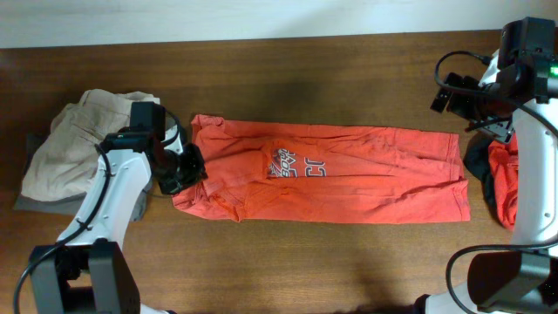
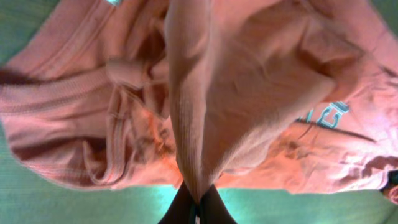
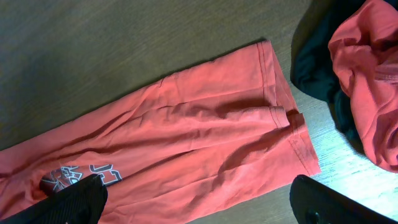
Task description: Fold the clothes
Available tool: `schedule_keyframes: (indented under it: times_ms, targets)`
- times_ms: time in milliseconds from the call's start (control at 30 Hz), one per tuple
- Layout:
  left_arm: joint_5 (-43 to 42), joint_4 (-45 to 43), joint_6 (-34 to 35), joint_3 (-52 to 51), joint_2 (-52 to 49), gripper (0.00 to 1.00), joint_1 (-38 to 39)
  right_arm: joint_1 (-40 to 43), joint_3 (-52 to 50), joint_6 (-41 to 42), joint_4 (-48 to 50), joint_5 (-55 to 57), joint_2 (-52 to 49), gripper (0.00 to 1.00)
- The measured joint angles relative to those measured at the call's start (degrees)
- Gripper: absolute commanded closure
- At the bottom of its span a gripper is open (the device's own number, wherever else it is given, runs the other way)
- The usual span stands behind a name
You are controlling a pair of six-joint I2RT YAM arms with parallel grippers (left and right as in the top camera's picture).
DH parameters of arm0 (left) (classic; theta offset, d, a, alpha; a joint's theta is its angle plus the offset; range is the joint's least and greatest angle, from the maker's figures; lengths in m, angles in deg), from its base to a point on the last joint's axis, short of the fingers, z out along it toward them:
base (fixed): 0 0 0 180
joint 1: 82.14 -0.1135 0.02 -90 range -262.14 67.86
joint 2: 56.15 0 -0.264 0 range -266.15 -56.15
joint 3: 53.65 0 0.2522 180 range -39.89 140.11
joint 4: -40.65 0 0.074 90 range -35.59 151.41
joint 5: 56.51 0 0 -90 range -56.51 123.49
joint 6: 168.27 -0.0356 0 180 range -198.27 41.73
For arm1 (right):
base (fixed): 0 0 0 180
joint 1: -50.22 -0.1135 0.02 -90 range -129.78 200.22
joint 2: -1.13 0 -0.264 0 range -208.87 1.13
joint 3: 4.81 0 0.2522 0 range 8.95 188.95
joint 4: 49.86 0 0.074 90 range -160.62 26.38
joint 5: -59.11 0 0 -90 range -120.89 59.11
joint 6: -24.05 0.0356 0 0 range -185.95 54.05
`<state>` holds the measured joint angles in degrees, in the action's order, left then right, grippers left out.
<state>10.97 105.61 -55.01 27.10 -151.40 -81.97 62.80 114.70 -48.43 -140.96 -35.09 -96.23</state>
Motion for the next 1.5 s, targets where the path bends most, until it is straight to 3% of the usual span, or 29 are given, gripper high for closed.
schedule_keyframes:
  times_ms: [233, 400, 433, 467, 500, 733, 833, 933, 967, 1067, 1100, 1133, 1200, 1300, 1500]
  targets:
    - [1.2, 3.1, -1.2, 0.0, 0.0, 0.99, -0.2, 0.0, 0.0, 0.0, 0.0, 0.0, 0.0, 0.01]
    - [9.9, 4.5, -1.4, 0.0, 0.0, 0.99, -0.2, 0.0, 0.0, 0.0, 0.0, 0.0, 0.0, 0.01]
    - [11.8, 4.6, -1.4, 0.0, 0.0, 0.90, -0.2, 0.0, 0.0, 0.0, 0.0, 0.0, 0.0, 0.01]
    - [13.3, 4.5, -1.4, 0.0, 0.0, 0.43, -0.2, 0.0, 0.0, 0.0, 0.0, 0.0, 0.0, 0.01]
    - [16.0, 3.8, -1.8, 0.0, 0.0, 0.41, -0.2, 0.0, 0.0, 0.0, 0.0, 0.0, 0.0, 0.01]
    - [20.0, 0.7, -2.8, 0.0, 0.0, 0.39, -0.2, 0.0, 0.0, 0.0, 0.0, 0.2, 0.0, 0.01]
    - [19.6, -1.6, -3.4, 0.1, 0.0, 0.49, -0.2, 0.0, 0.0, 0.0, 0.0, 0.4, 0.0, 0.01]
    - [14.3, -9.0, -7.2, 0.4, 0.0, 0.67, -0.1, 0.0, 0.0, 0.0, 0.0, -1.5, -0.1, 0.00]
    - [12.7, -11.1, -8.1, 0.7, 0.0, 0.75, 0.1, 0.0, 0.0, 0.0, 0.0, -3.0, -0.3, 0.08]
    - [9.2, -19.3, -13.6, 1.3, 0.0, 0.81, 1.9, -0.8, -0.6, 0.0, 0.9, -7.1, -1.7, 0.27]
    - [8.7, -21.5, -15.3, 1.4, -0.1, 0.83, 2.8, -1.6, -1.5, 0.0, 1.6, -8.6, -2.4, 0.42]
    - [8.2, -23.5, -17.1, 1.5, -0.5, 0.84, 3.7, -2.7, -2.4, -0.3, 2.4, -9.7, -3.3, 0.49]
    - [7.6, -27.5, -19.6, 1.7, -2.1, 0.87, 5.0, -5.7, -4.9, 0.1, 4.9, -12.0, -5.7, 0.78]
    - [7.0, -33.2, -22.1, 2.0, -7.4, 0.92, 5.8, -11.6, -8.7, 2.7, 10.1, -13.9, -11.0, 0.91]
    - [6.7, -35.6, -23.6, 2.0, -14.8, 0.94, 5.7, -22.2, -12.7, 7.6, 24.4, -15.4, -19.8, 0.96]
